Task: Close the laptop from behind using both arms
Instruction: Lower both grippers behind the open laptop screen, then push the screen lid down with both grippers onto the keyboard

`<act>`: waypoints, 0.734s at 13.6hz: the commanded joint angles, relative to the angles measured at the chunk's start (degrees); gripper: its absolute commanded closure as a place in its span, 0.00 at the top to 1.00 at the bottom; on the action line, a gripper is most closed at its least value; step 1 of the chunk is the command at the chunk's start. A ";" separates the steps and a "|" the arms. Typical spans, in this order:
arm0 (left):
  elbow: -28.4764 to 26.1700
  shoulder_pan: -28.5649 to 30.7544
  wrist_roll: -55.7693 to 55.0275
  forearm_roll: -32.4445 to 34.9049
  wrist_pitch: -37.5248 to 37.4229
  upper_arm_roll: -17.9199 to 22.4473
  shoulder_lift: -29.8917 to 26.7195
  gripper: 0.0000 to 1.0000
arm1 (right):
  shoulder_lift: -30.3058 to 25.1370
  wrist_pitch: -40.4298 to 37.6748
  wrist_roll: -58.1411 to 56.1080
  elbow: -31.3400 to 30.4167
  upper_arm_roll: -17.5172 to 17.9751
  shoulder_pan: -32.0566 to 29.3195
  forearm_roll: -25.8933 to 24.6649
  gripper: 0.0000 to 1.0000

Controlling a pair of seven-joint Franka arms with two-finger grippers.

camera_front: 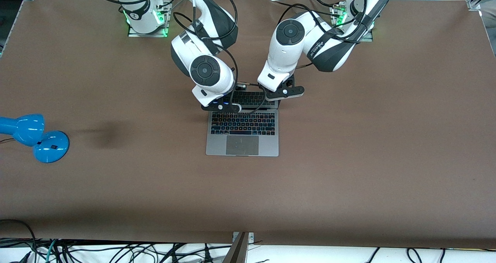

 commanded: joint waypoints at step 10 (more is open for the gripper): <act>10.97 -0.17 -2.14 8.72 0.12 0.74 10.64 0.00 | 1.00 6.58 -4.70 -0.02 -0.05 -1.76 -1.57 0.09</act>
